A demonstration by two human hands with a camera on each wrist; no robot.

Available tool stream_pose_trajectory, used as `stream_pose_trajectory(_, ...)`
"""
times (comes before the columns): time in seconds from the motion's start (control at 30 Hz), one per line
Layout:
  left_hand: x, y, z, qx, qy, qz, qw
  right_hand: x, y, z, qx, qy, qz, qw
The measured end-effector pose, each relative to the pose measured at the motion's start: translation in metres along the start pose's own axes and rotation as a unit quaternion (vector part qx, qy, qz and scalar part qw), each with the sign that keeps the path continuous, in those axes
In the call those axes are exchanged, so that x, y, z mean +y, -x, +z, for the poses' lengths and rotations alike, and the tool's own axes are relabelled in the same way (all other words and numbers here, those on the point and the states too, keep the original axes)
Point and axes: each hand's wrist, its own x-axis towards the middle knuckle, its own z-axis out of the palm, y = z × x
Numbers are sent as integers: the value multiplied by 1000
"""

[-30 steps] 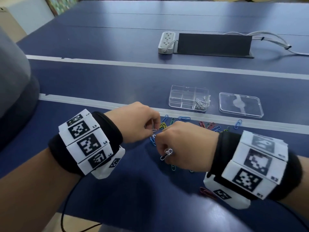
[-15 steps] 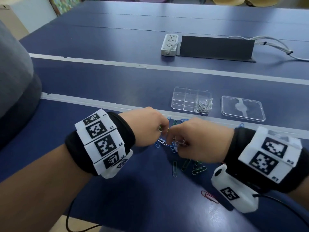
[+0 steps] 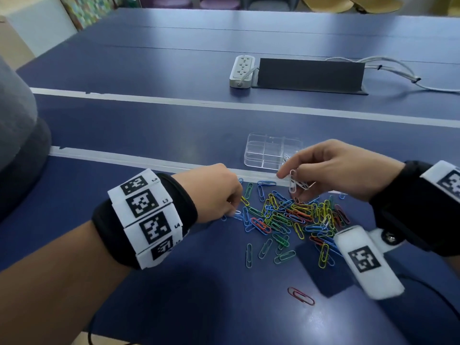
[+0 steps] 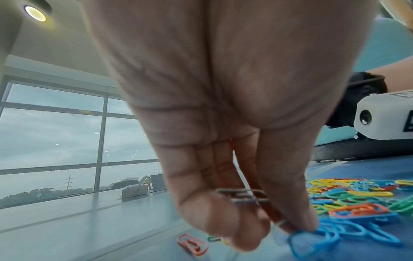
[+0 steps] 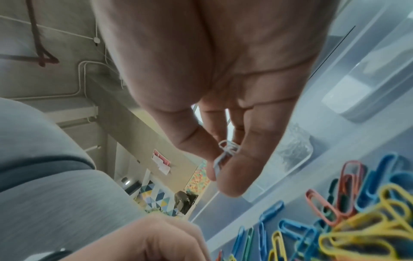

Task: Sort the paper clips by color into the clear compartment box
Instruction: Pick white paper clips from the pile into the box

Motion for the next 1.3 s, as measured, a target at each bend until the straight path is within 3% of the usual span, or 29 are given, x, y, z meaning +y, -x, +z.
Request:
stream_pose_trajectory(0.17, 4, -2, -11, 13, 17, 0, 1000, 3, -6, -13, 56, 10, -1, 998)
stream_pose_trajectory(0.37, 29, -34, -34, 101, 62, 31, 992, 2, -26, -24, 131, 79, 10, 988)
stream_pose_trajectory(0.53, 44, -73, -44, 167, 109, -9, 980, -4, -39, -26, 176, 115, 19, 977)
stream_pose_trajectory(0.9, 61, -92, -49, 131, 220, -51, 965, 3, -39, -39, 150, 74, 23, 986)
stream_pose_trajectory(1.1, 59, -90, -47, 136, 227, -45, 963, 8, -36, -38, 120, 34, 14, 992)
stream_pose_trajectory(1.3, 57, -81, -44, 139, 196, -9, 971, 6, -28, -31, 119, 73, -9, 990)
